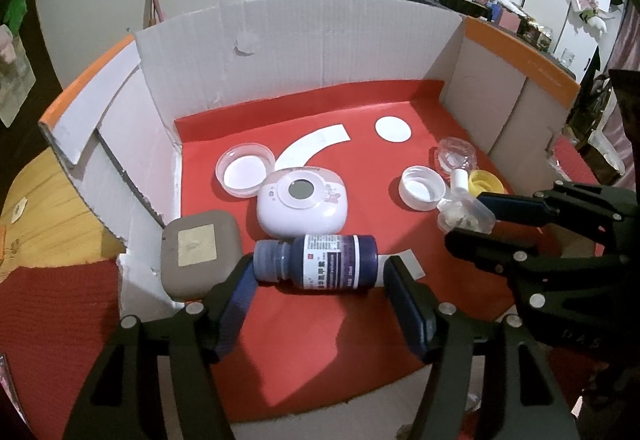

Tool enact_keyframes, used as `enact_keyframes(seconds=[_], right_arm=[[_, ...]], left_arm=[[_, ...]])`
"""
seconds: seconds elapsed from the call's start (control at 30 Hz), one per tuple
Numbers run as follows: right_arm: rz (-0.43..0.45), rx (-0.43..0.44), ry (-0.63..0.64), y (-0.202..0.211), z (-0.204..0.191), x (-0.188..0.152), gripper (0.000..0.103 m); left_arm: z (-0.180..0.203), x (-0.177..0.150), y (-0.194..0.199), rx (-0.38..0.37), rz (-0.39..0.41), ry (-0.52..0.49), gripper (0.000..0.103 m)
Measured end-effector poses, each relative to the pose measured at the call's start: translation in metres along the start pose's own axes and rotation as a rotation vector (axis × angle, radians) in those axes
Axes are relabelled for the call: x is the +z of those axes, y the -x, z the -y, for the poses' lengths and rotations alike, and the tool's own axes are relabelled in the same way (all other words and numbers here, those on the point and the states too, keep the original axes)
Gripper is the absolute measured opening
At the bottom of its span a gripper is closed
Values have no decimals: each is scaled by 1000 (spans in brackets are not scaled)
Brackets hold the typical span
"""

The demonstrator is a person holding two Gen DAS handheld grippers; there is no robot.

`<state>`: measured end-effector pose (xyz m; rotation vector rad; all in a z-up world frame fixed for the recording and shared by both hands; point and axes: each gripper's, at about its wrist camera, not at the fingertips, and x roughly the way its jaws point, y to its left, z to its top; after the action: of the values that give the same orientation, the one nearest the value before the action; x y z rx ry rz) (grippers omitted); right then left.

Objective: Organize objects
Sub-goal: 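Lower the bottle onto the box floor and open the left tool while the right tool releases the plastic box, then withdraw both open tools from the box toward the doll and plush toy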

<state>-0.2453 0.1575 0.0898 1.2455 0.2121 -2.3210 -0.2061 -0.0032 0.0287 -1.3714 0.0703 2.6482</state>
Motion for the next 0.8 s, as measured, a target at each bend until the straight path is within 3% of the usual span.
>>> enact_keyframes(seconds=[0.4, 0.8], right_arm=[[29, 0, 4, 14, -2, -1, 50], [66, -10, 25, 39, -13, -11, 67]], left_arm=[[3, -4, 18, 36, 39, -4, 77], [1, -13, 43, 53, 85, 9, 86]])
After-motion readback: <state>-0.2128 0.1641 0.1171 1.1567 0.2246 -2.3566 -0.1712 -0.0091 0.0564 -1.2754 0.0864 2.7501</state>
